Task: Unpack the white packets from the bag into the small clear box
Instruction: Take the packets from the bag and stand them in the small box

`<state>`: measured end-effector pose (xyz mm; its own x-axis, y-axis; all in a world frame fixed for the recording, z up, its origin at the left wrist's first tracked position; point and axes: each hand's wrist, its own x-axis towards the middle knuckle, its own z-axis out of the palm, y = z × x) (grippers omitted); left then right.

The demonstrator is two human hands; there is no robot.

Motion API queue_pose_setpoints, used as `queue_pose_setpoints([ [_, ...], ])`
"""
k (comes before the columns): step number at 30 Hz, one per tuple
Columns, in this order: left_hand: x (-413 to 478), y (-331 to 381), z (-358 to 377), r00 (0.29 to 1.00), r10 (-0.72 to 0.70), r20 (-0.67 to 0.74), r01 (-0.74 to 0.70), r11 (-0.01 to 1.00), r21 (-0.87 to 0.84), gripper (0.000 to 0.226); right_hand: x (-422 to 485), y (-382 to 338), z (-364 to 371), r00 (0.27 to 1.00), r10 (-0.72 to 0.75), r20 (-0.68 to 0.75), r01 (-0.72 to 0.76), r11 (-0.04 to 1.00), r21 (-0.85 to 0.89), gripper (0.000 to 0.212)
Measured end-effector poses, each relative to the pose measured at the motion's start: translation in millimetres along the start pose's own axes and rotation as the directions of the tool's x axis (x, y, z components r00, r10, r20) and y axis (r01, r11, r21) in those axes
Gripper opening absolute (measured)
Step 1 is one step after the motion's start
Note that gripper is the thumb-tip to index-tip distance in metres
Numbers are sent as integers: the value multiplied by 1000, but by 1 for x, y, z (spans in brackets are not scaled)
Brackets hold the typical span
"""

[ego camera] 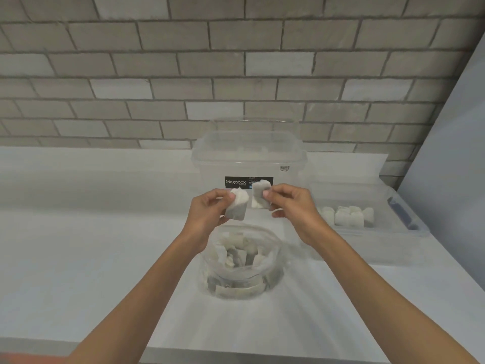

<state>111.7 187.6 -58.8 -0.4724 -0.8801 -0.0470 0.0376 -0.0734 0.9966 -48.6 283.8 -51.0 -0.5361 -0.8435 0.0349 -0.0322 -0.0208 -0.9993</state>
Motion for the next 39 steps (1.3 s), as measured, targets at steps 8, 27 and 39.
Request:
queue_pose_setpoints([
  [8,11,24,42,968,220,122,-240,951,195,15,5,-25,-44,998,-28,49,29,999,-26,12],
  [27,49,44,169,894,280,350,-361,913,192,9,35,-84,-157,916,-365,167,385,682,-622,8],
  [39,69,19,223,912,244,330,-344,893,291,7,53,-78,-230,966,-214,147,251,621,-743,6],
])
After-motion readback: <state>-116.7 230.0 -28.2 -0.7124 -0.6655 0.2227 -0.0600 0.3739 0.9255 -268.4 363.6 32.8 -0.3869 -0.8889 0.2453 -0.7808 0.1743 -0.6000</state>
